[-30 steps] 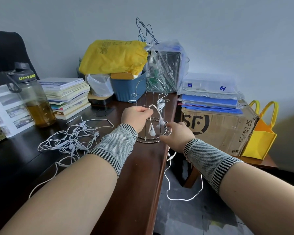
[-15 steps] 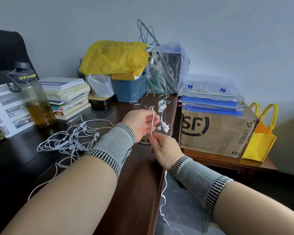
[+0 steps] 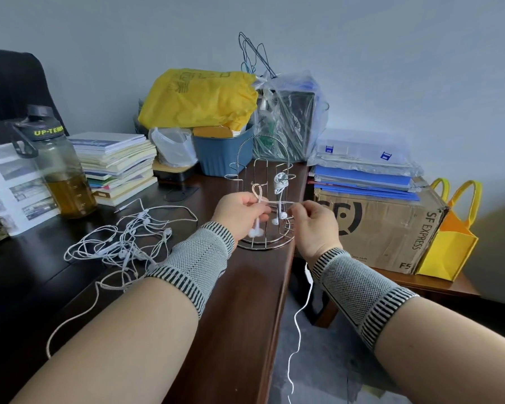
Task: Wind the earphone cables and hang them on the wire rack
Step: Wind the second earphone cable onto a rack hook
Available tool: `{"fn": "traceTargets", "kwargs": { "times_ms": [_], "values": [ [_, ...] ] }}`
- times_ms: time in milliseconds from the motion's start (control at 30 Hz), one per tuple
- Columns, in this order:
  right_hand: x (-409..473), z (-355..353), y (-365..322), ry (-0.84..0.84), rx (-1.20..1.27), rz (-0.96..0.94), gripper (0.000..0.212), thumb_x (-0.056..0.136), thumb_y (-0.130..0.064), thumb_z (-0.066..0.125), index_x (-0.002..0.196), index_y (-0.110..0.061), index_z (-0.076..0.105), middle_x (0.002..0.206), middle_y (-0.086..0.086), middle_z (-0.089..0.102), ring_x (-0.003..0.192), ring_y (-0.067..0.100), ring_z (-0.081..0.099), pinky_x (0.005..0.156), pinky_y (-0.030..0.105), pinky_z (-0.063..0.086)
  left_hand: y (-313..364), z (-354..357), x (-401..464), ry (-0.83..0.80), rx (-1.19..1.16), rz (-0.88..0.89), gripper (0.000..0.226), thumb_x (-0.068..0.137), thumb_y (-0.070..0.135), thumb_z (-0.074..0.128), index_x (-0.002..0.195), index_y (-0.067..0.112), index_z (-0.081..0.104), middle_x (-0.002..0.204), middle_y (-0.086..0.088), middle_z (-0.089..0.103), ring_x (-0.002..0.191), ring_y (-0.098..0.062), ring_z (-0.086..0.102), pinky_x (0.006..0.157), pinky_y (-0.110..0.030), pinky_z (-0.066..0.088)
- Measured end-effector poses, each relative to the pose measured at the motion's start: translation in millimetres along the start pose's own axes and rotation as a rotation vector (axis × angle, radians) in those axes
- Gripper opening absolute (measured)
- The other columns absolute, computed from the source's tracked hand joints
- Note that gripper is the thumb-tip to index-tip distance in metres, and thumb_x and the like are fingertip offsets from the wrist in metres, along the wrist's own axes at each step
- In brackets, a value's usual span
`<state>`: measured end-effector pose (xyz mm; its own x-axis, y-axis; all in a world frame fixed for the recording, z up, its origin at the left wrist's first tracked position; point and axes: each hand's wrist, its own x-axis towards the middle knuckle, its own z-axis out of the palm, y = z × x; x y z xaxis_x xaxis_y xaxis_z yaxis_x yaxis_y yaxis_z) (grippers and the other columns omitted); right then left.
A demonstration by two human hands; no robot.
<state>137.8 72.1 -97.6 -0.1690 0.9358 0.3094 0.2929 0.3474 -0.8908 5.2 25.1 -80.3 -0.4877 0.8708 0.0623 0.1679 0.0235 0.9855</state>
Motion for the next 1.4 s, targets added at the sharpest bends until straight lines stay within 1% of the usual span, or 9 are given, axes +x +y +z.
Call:
{"fn": "traceTargets", "kwargs": {
  "times_ms": [100, 167, 400, 533, 833, 1000, 1167, 1267, 1400],
  "values": [
    [5.4, -3.1, -3.0, 0.070, 0.028, -0.011, 0.031, 0.093, -0.022, 0.049, 0.083, 0.000, 0.067, 0.072, 0.010, 0.066, 0.065, 0.022, 0.056, 0.061, 0.031, 0.045, -8.7, -4.5, 1.3, 0.135, 0.005, 0.061, 0.013, 0.086, 0.012, 0.069, 0.098, 0.012, 0.072, 0.074, 0.004, 0.074, 0.071, -0.005, 0.071, 0.068, -0.033, 0.060],
    [8.4, -5.2, -4.0, 0.097, 0.035, -0.012, 0.034, 0.093, -0.025, 0.049, 0.085, 0.003, 0.066, 0.069, 0.011, 0.062, 0.062, 0.020, 0.051, 0.058, 0.028, 0.042, -12.7, -7.2, 2.9, 0.203, -0.034, 0.080, 0.020, 0.083, 0.015, 0.072, 0.104, 0.013, 0.072, 0.072, 0.007, 0.074, 0.075, -0.007, 0.073, 0.076, -0.036, 0.060],
    [11.6, -9.0, -2.9, 0.040, 0.055, 0.036, 0.028, 0.090, -0.026, 0.055, 0.077, -0.007, 0.069, 0.049, -0.003, 0.049, 0.046, 0.011, 0.040, 0.054, 0.026, 0.037, -9.4, 2.8, 1.7, 0.180, -0.083, 0.111, 0.038, 0.093, 0.017, 0.064, 0.130, 0.011, 0.060, 0.104, 0.004, 0.068, 0.071, -0.005, 0.072, 0.066, -0.030, 0.058],
    [11.8, -12.5, -3.4, -0.003, -0.002, 0.045, 0.027, 0.091, -0.027, 0.055, 0.079, -0.008, 0.071, 0.049, -0.003, 0.050, 0.045, 0.010, 0.041, 0.055, 0.025, 0.038, -5.1, 8.0, 1.2, 0.190, -0.113, 0.087, 0.032, 0.093, 0.016, 0.064, 0.124, 0.012, 0.064, 0.094, 0.010, 0.069, 0.074, -0.008, 0.073, 0.072, -0.037, 0.059],
    [4.7, -19.3, -0.1, -0.034, -0.038, 0.046, 0.028, 0.090, -0.024, 0.055, 0.074, -0.005, 0.069, 0.055, 0.002, 0.057, 0.045, 0.012, 0.042, 0.050, 0.024, 0.034, -5.5, 24.7, -24.8, 0.264, -0.156, 0.092, 0.006, 0.089, 0.017, 0.068, 0.088, 0.023, 0.070, 0.081, 0.005, 0.074, 0.072, -0.008, 0.073, 0.069, -0.032, 0.059],
    [-0.9, -31.6, -8.4, -0.031, -0.014, 0.014, 0.024, 0.086, -0.023, 0.058, 0.072, -0.006, 0.069, 0.056, 0.002, 0.060, 0.050, 0.013, 0.047, 0.052, 0.025, 0.039, -5.5, 34.1, -41.1, 0.301, -0.250, 0.096, 0.006, 0.091, 0.012, 0.064, 0.088, 0.016, 0.068, 0.078, 0.000, 0.072, 0.065, -0.006, 0.072, 0.058, -0.027, 0.057],
    [-9.4, -43.0, -23.4, -0.066, -0.114, -0.057, 0.021, 0.086, -0.024, 0.062, 0.068, -0.016, 0.065, 0.049, -0.009, 0.052, 0.047, 0.006, 0.046, 0.051, 0.020, 0.036, -7.5, 40.8, -49.9, 0.322, -0.297, 0.085, 0.003, 0.089, 0.015, 0.068, 0.088, 0.017, 0.070, 0.074, 0.001, 0.073, 0.071, -0.019, 0.072, 0.074, -0.050, 0.060],
    [-14.8, -46.1, -30.3, -0.073, -0.161, -0.086, 0.022, 0.087, -0.024, 0.061, 0.066, -0.015, 0.063, 0.051, -0.007, 0.052, 0.047, 0.006, 0.045, 0.049, 0.020, 0.035, -6.9, 42.7, -55.8, 0.294, -0.354, 0.073, 0.010, 0.092, 0.012, 0.066, 0.097, 0.020, 0.067, 0.059, 0.011, 0.069, 0.057, -0.009, 0.064, 0.065, -0.041, 0.059],
    [-17.7, -45.2, -31.2, -0.055, -0.169, -0.095, 0.020, 0.087, -0.023, 0.060, 0.071, -0.013, 0.067, 0.053, -0.005, 0.055, 0.050, 0.009, 0.049, 0.056, 0.022, 0.041, -8.3, 41.6, -55.9, 0.280, -0.357, 0.074, 0.018, 0.092, 0.011, 0.064, 0.108, 0.019, 0.070, 0.067, 0.008, 0.071, 0.056, -0.008, 0.062, 0.050, -0.029, 0.055]
  ]
}}
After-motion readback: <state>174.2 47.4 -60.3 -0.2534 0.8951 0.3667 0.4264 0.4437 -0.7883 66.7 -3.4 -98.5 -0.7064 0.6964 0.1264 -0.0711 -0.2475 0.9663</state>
